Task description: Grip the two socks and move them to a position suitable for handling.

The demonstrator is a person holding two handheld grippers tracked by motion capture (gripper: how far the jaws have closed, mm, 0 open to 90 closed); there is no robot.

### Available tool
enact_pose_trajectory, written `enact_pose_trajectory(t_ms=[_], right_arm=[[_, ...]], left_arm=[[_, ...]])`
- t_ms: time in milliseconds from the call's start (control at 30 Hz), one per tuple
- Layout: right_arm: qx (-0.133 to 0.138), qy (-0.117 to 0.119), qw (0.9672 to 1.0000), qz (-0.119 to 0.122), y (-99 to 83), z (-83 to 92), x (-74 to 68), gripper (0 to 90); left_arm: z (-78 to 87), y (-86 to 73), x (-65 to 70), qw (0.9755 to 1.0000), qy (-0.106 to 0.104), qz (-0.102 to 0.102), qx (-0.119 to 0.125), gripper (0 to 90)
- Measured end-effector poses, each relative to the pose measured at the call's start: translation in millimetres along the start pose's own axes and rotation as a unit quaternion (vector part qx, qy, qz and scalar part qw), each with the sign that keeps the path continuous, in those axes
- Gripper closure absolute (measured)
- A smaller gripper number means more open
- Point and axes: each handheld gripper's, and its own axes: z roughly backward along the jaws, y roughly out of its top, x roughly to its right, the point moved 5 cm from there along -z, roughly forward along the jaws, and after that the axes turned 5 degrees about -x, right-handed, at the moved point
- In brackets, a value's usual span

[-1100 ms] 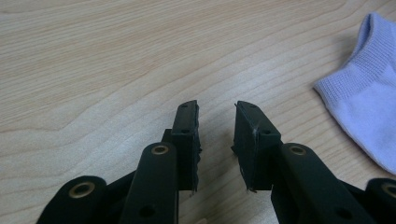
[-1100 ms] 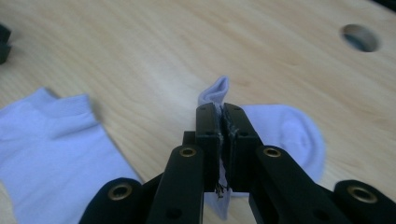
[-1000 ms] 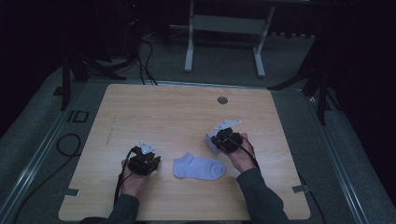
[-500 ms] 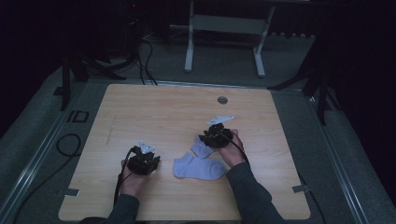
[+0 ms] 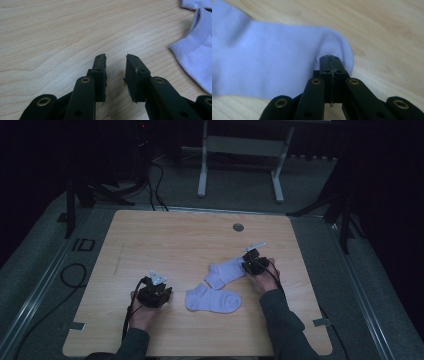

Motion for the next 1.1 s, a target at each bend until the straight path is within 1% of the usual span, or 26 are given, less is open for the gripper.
enact_pose_trajectory(t_ms=[33, 67, 100, 200, 233, 300, 367, 533, 700, 800, 967, 1100], right_arm=[[-0.004, -0.002, 1.0, -0.001, -3.6, -0.9, 0.3, 90.0], [0.001, -0.001, 1.0, -0.003, -5.0, -0.6, 0.5, 90.0], [0.002, 0.002, 0.9999, -0.012, -7.5, 0.8, 0.5, 90.0], [0.001, 0.002, 0.9998, -0.02, -13.1, 4.6, -0.6, 89.4], [0.002, 0.002, 0.9997, -0.025, -16.7, 6.6, -1.7, 88.5], [0.004, 0.0, 0.9996, -0.028, -23.0, 10.1, -2.6, 86.1], [0.007, -0.005, 0.9997, -0.024, -29.7, 13.6, -4.5, 85.7], [0.006, -0.001, 0.9997, -0.025, -44.5, 22.7, -8.6, 85.0], [0.011, 0.014, 0.9994, -0.03, -56.5, 30.1, -14.7, 81.4], [0.015, 0.021, 0.9989, -0.039, -61.8, 32.8, -16.8, 79.7], [0.02, 0.02, 0.9989, -0.038, -69.5, 37.0, -20.3, 76.8], [0.021, 0.026, 0.9986, -0.041, -74.6, 40.0, -24.2, 75.6]], left_arm=[[0.1, -0.1, 0.0, 1.0, 0.0, 0.0, 0.0, 70.3], [0.3, -0.1, 0.2, 1.0, 0.0, -0.001, 0.0, 70.3], [0.4, 0.0, 0.2, 1.0, 0.0, -0.002, 0.001, 70.3], [0.7, 0.1, 0.5, 1.0, -0.001, -0.002, 0.001, 70.3], [0.6, 0.1, 0.5, 1.0, -0.001, -0.001, 0.001, 70.3], [0.3, 0.2, 0.5, 1.0, -0.001, -0.001, 0.002, 70.3], [-0.1, 0.2, 1.6, 1.0, -0.001, -0.001, 0.002, 70.3], [-0.2, 0.2, 3.3, 1.0, -0.002, -0.006, 0.0, 70.2], [-0.3, 0.2, 3.4, 1.0, -0.002, -0.006, 0.001, 70.2], [-0.5, 0.2, 4.0, 1.0, -0.004, -0.006, 0.002, 70.2], [-0.6, 0.3, 5.0, 1.0, -0.004, -0.008, 0.002, 70.2], [-0.4, 0.1, 5.2, 0.9999, -0.004, -0.009, 0.002, 70.2]])
